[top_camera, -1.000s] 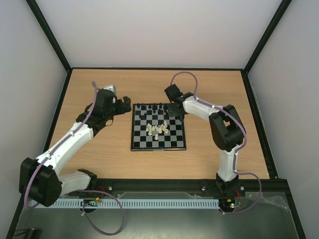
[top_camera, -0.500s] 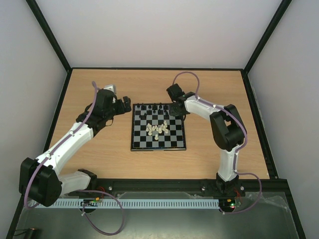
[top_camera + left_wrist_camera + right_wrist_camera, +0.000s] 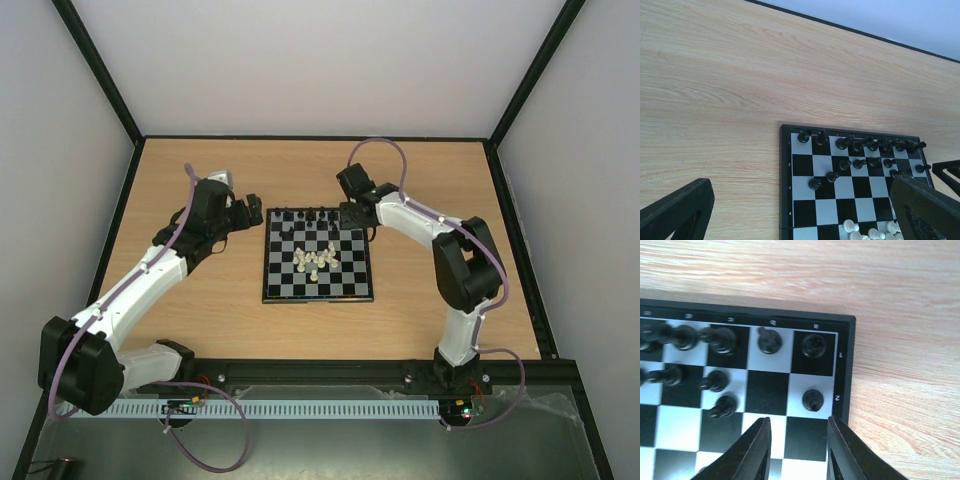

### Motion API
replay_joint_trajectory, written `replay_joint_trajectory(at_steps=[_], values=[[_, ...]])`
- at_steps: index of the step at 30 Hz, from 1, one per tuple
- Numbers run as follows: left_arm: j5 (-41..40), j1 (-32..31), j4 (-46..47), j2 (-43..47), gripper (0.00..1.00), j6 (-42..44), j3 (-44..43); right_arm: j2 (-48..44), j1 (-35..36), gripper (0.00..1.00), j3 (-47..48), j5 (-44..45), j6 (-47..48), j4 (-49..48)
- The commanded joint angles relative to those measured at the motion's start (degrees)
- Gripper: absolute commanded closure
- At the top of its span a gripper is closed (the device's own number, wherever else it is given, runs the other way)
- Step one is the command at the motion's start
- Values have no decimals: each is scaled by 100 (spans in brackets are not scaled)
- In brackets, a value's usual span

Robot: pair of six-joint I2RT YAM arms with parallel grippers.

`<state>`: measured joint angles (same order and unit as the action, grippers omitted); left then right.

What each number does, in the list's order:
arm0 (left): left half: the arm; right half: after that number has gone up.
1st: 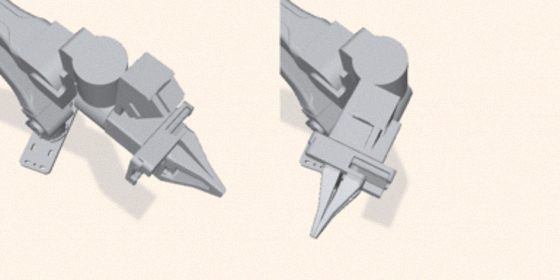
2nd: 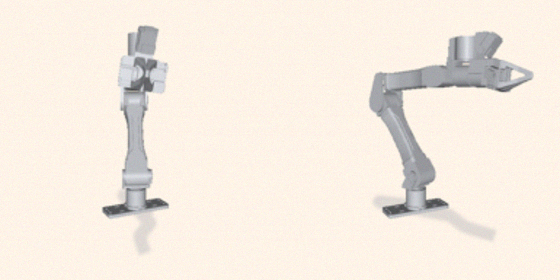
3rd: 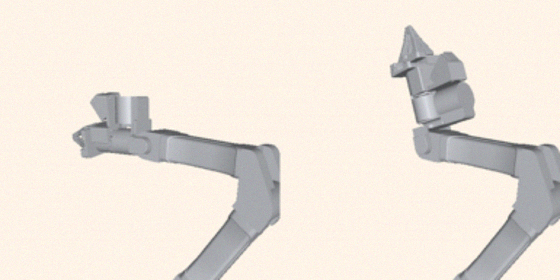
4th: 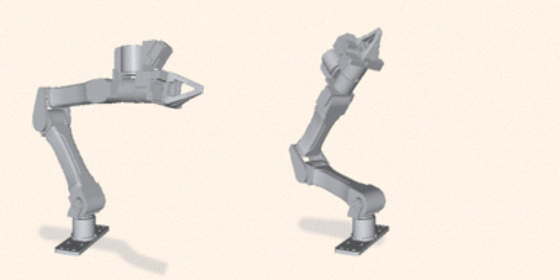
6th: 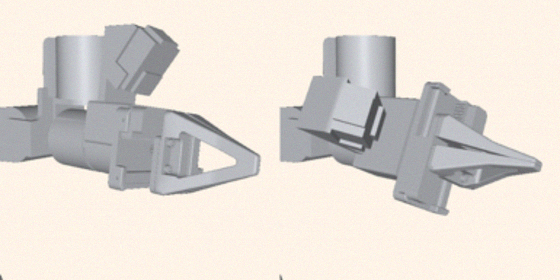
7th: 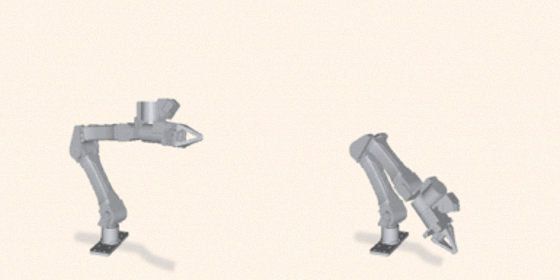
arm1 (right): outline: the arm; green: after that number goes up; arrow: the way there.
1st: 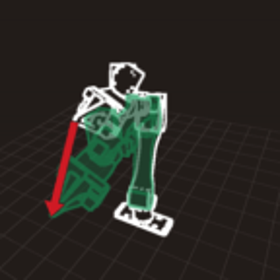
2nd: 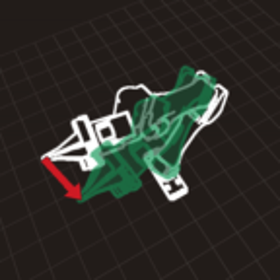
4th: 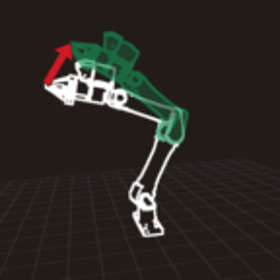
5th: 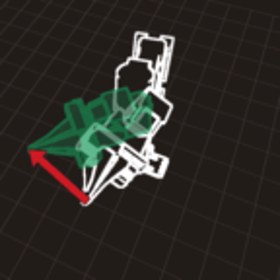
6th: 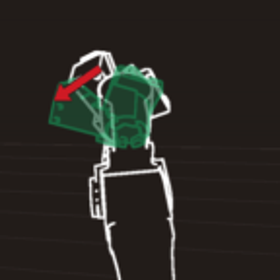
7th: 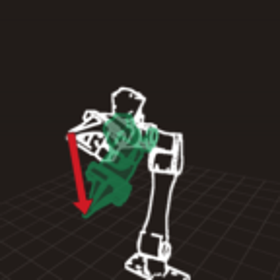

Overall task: Set up the chess pieces on the board
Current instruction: Adjust the chess piece on the chessboard.

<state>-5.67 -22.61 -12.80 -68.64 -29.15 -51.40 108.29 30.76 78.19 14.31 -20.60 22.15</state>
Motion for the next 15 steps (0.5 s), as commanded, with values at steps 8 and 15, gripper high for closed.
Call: replay_joint_trajectory(at_steps=[8,15], values=[[-144,-24,-151,119,1,41,-74,48,382,71,348,-777,126,166],[-164,-24,-162,119,0,48,-72,364,387,74,529,-804,144,239]])
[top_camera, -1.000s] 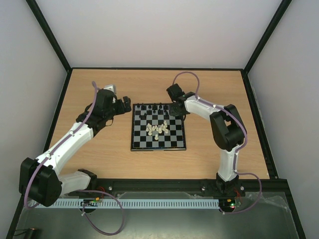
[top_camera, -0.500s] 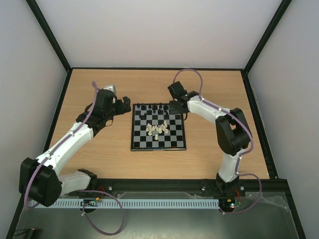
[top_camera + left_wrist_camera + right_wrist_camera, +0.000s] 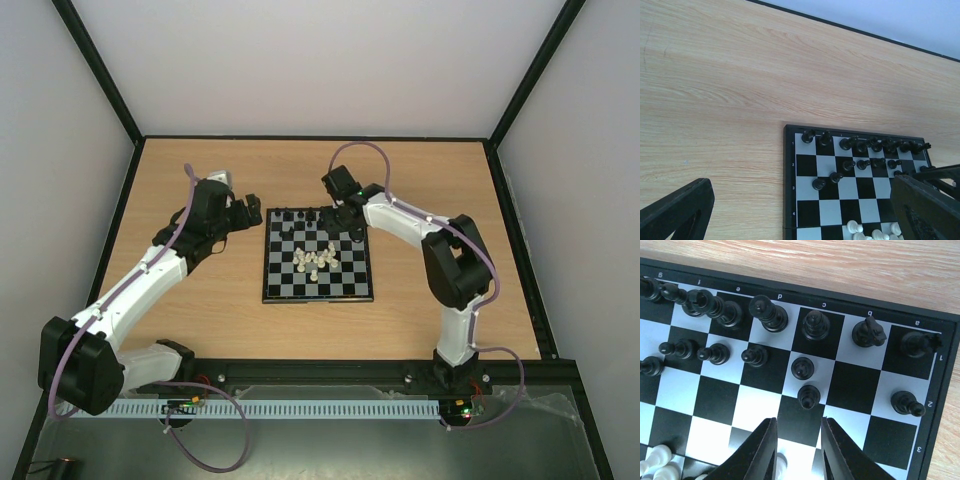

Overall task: Set up the chess pieces on the board
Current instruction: Adjust the chess piece on the chessboard.

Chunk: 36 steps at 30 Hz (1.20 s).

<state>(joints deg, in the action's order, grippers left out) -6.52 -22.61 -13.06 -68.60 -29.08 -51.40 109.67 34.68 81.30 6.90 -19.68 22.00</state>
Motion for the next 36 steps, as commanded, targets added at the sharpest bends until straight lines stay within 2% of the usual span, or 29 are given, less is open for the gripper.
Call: replay_joint_trajectory(at_steps=[1,14,29,36], values=[[-73,-24,-134,110,0,37,-80,272,-5,74,238,2,52,282],[-95,-24,-131,92,1,43,-73,599,0,82,320,299,87,307],[-95,-24,-126,110,1,49,-72,674,-5,83,327,374,96,139],[-94,-24,-127,110,1,47,-72,648,-5,86,335,374,102,95]])
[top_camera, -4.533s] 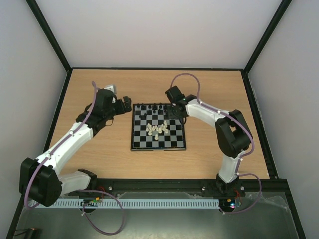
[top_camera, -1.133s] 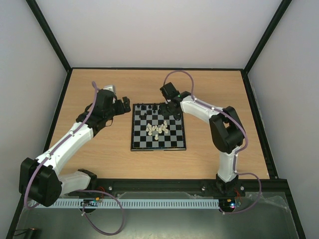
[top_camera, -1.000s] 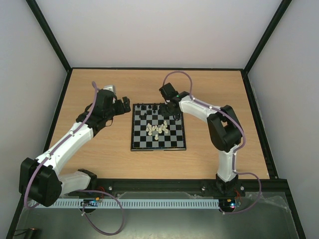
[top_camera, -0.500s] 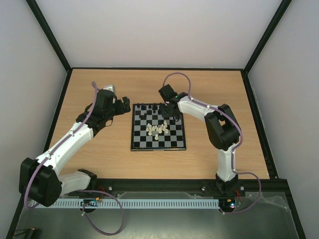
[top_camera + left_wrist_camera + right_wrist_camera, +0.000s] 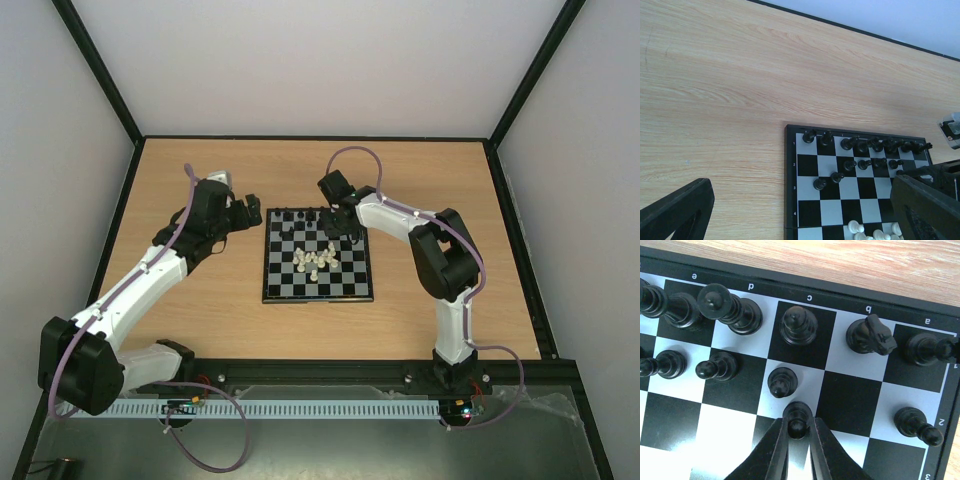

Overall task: Set up the chess pieces on the board
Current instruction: Adjust the chess piece on the chessboard.

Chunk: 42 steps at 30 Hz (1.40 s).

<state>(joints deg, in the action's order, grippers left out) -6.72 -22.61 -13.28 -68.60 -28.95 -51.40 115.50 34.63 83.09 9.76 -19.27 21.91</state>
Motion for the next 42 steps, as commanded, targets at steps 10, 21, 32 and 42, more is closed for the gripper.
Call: replay_joint_trajectory(at_steps=[10,21,32,42], values=[[-67,-24,-109,108,1,39,-72,56,0,98,131,124,64,50],[-57,-24,-114,107,1,41,-81,-68,-98,99,10,475,-51,70],[-27,-24,-88,131,0,60,-64,-120,-235,99,-104,425,-104,24],[22,-24,-87,127,1,79,-59,-215,-230,99,-201,259,-117,31]])
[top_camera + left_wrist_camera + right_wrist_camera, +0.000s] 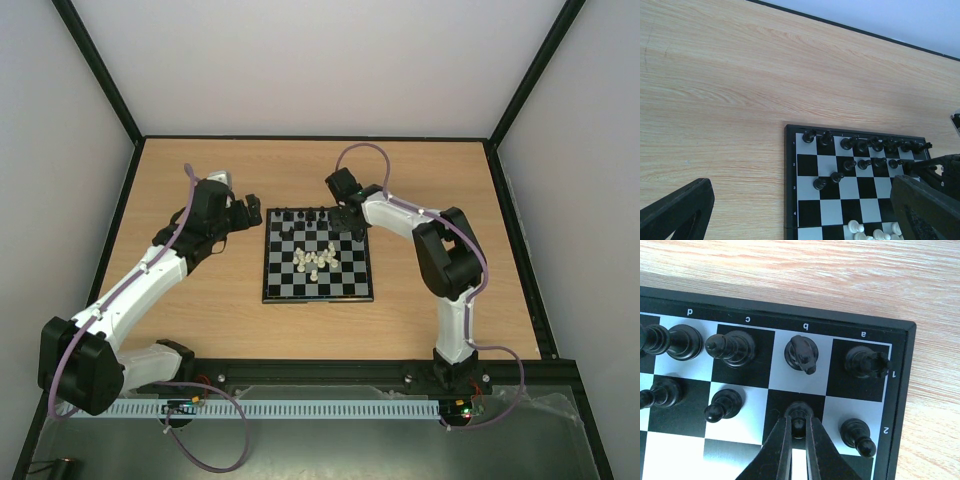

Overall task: Set up the chess pieces on the board
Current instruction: Adjust the chess piece on the chessboard.

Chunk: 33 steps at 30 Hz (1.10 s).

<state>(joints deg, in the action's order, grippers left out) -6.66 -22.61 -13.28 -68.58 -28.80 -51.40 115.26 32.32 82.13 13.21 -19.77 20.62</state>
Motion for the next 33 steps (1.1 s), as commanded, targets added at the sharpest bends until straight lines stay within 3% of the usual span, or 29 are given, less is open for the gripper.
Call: replay_joint_trajectory(at_steps=[1,13,15,28,30,33], values=[[15,-24,-92,133,0,59,-55,-219,3,99,-120,-89,-62,160],[8,-33,-94,126,0,65,-63,-364,3,97,-237,-161,-79,175],[2,-33,-96,124,1,58,-71,-336,3,83,-223,-138,-88,172],[278,-24,-133,-138,0,-119,-99,-789,16,64,-252,-387,-119,-26],[460,-24,-142,-288,1,-124,-141,-1027,28,56,-346,-472,-143,-109],[472,-65,-126,-403,1,-94,-134,-1413,38,35,-491,-587,-175,-168]])
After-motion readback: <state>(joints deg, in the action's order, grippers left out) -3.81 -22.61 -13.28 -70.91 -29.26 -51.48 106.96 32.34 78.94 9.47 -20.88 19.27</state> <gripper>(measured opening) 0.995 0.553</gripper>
